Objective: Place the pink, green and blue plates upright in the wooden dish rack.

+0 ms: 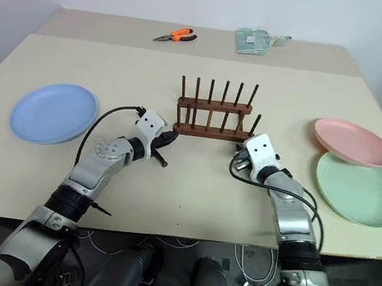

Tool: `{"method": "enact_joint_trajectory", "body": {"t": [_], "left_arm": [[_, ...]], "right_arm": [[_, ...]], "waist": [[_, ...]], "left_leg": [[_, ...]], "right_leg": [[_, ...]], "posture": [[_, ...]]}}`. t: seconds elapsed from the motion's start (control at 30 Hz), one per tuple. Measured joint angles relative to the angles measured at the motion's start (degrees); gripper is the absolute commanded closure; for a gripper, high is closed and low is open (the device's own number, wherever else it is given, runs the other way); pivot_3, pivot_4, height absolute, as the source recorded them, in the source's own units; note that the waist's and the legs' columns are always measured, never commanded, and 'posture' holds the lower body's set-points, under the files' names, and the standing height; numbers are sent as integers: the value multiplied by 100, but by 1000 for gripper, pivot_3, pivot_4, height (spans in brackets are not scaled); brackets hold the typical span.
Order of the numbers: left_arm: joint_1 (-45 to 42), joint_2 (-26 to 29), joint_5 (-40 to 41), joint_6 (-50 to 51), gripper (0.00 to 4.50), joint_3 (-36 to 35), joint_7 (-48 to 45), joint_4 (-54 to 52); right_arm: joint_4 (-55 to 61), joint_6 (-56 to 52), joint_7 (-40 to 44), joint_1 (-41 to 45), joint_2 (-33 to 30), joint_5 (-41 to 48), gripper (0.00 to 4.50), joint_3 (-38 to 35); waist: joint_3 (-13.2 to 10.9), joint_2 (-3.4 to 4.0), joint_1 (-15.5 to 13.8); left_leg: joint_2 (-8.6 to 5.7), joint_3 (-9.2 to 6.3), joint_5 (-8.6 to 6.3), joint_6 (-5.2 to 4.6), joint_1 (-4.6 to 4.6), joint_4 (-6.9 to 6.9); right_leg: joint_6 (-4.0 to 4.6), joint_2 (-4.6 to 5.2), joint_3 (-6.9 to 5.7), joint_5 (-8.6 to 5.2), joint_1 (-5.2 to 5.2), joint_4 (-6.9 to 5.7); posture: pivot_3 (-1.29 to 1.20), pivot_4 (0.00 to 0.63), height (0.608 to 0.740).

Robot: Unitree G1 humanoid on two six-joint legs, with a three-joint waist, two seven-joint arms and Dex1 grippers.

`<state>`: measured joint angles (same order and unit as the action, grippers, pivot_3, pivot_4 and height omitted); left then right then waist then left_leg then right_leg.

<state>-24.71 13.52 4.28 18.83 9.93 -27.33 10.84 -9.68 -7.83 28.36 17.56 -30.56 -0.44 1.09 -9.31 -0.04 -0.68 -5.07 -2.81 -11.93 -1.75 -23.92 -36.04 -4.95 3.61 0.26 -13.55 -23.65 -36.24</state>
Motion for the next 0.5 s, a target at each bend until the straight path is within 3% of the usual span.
{"method": "enact_joint_trajectory", "body": {"t": [0.1, 0.27, 0.5], "left_arm": [[272, 117, 55, 209, 4500, -20, -135, -469], [698, 201, 319, 427, 4500, 188, -690, -1230], [693, 232, 572, 558, 4500, 289, -1131, -1721]], "right_arm": [[171, 112, 152, -115, -743, -93, 129, -301], [39, 356, 175, 76, -1778, -458, 129, -651], [-983, 829, 10, 208, -2684, -1632, 129, -158]], "waist": [[-1, 2, 11], [-7, 3, -1], [-7, 3, -7]], "left_leg": [[1, 0, -1, 1, -1, 1], [3, 0, 0, 0, -9, -3], [2, 1, 0, -5, -18, -7]], "right_leg": [[2, 0, 0, -1, -1, 1], [22, 0, -2, -13, -2, 6], [24, 4, -7, -14, -2, 17]], "posture": [[0, 150, 726], [0, 150, 726], [0, 150, 726]]}}
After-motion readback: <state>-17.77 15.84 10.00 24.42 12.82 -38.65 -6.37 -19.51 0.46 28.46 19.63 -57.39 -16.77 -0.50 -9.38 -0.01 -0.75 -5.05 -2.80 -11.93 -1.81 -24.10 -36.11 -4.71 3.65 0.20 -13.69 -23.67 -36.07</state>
